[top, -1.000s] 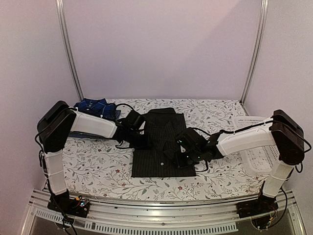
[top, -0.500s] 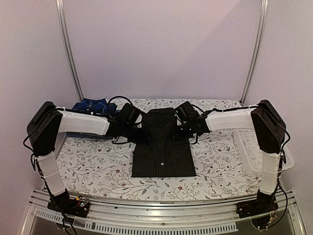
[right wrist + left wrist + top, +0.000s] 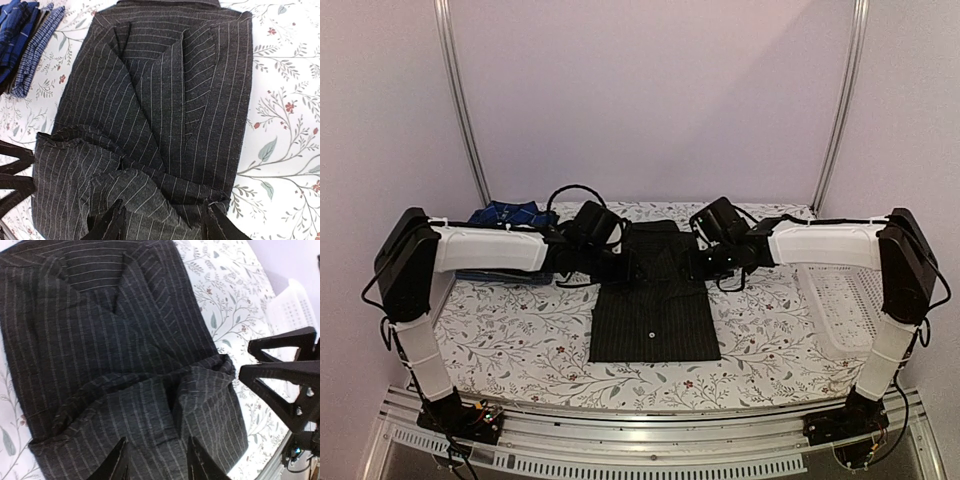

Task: Fold and stack the long sleeve shirts
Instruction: Smooth out the 2/3-rectangle-folded shirt at the center of the board.

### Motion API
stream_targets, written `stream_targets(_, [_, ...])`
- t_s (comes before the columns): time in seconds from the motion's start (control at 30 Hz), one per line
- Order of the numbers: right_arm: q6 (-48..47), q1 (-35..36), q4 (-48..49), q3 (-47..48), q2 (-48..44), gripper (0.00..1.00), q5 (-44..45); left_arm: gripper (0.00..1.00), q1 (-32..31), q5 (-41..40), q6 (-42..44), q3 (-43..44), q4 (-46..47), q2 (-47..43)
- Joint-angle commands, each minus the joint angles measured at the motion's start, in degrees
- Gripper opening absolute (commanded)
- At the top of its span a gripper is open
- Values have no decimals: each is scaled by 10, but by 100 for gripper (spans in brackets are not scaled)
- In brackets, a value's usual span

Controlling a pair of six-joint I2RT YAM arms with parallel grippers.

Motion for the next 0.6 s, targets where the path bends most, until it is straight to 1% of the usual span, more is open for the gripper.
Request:
stream_targets(0.0, [22, -1, -3, -52, -70, 50, 20, 38, -42, -31, 6, 47, -45, 40])
stream_targets(0.2, [22, -1, 52, -166, -131, 51, -18, 37, -74, -43, -8, 73, -61, 71])
stream_targets(0.3, [18, -2, 77, -210, -144, 50, -29, 36, -89, -46, -20, 74, -59, 74])
stream_targets(0.4, [6, -3, 116, -230, -141, 49, -52, 35, -105, -36, -32, 71, -45, 76])
stream_targets(0.57, [-9, -25, 150, -214, -83, 45, -88, 34, -128, -36, -42, 73, -33, 88])
